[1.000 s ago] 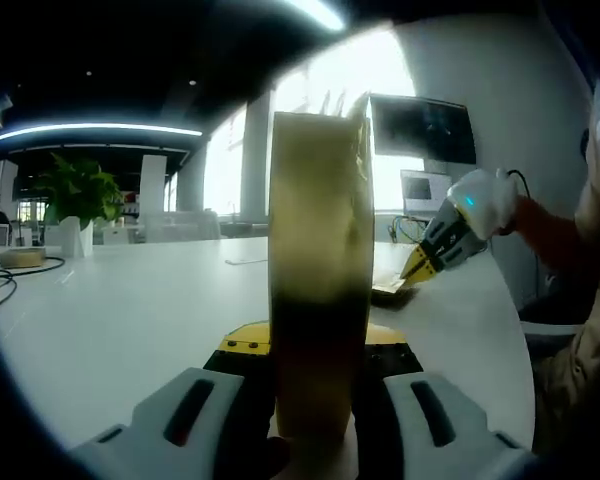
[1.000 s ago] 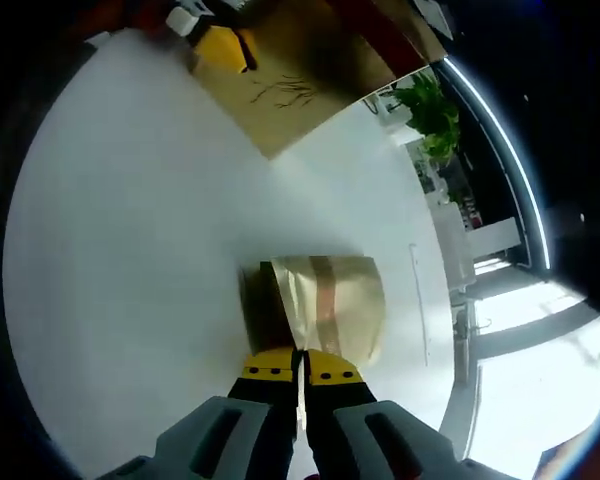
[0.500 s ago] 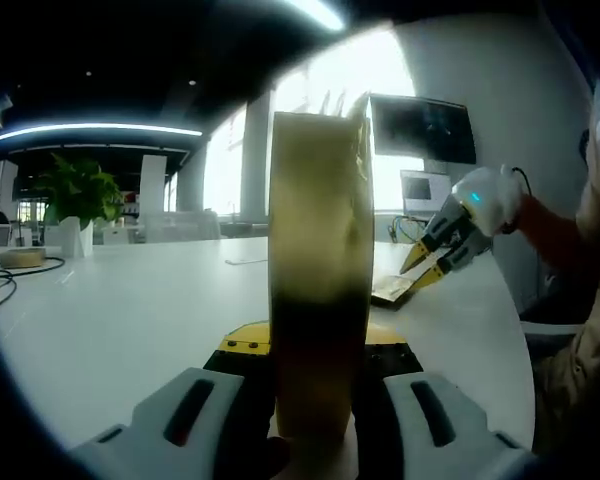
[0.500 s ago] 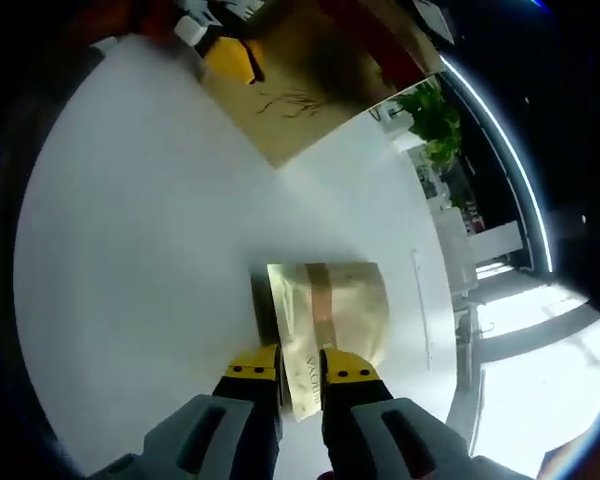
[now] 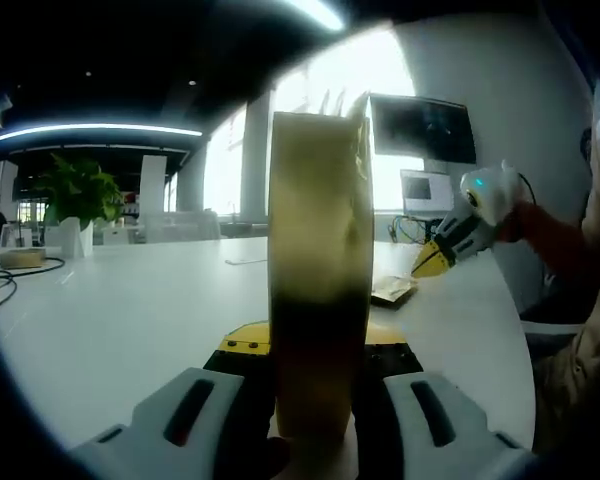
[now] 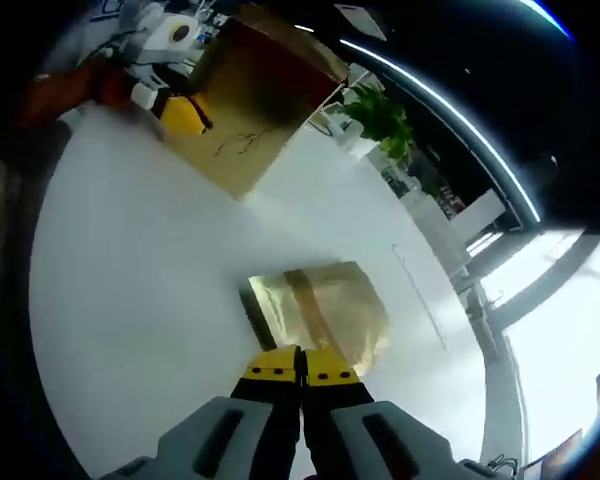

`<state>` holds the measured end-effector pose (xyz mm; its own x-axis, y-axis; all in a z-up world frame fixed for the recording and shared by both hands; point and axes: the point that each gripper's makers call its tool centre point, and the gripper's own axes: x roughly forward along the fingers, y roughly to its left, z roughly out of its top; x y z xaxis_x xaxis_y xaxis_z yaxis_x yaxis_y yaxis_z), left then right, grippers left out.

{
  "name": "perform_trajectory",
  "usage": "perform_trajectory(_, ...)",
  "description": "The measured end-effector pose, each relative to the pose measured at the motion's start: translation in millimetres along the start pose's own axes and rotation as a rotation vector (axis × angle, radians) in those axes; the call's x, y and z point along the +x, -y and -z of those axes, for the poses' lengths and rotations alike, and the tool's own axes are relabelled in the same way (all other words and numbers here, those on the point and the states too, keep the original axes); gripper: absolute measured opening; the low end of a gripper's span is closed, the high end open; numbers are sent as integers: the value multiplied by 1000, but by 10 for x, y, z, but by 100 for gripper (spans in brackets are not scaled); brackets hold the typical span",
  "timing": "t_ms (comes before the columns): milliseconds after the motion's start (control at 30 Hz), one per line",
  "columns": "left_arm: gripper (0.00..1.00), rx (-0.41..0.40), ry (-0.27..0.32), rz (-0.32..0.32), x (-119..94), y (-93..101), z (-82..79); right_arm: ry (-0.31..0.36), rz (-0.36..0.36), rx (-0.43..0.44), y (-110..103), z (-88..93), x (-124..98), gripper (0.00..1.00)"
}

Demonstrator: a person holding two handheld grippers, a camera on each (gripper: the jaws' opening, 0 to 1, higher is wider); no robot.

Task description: Extract single mask from mask box in order stack masks on table

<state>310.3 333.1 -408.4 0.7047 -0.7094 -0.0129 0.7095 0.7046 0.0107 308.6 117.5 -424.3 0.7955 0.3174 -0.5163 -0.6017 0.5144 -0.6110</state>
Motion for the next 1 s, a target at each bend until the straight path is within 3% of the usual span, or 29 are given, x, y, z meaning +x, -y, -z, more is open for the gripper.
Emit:
perform_trajectory(300, 19, 1, -1, -1, 1, 1, 0, 119, 23, 228, 10, 8, -35, 0)
perform_trajectory(700, 19, 1, -1, -1, -5, -6, 5, 182, 47, 360, -41, 56, -37, 0)
perform_trajectory(867, 19, 1, -1, -2, -7, -7, 6, 220, 32, 540, -112, 52, -75, 0)
perform_trajectory(1000, 19, -2, -2, -1, -9, -9, 7, 242, 35, 539, -143, 74, -116, 0)
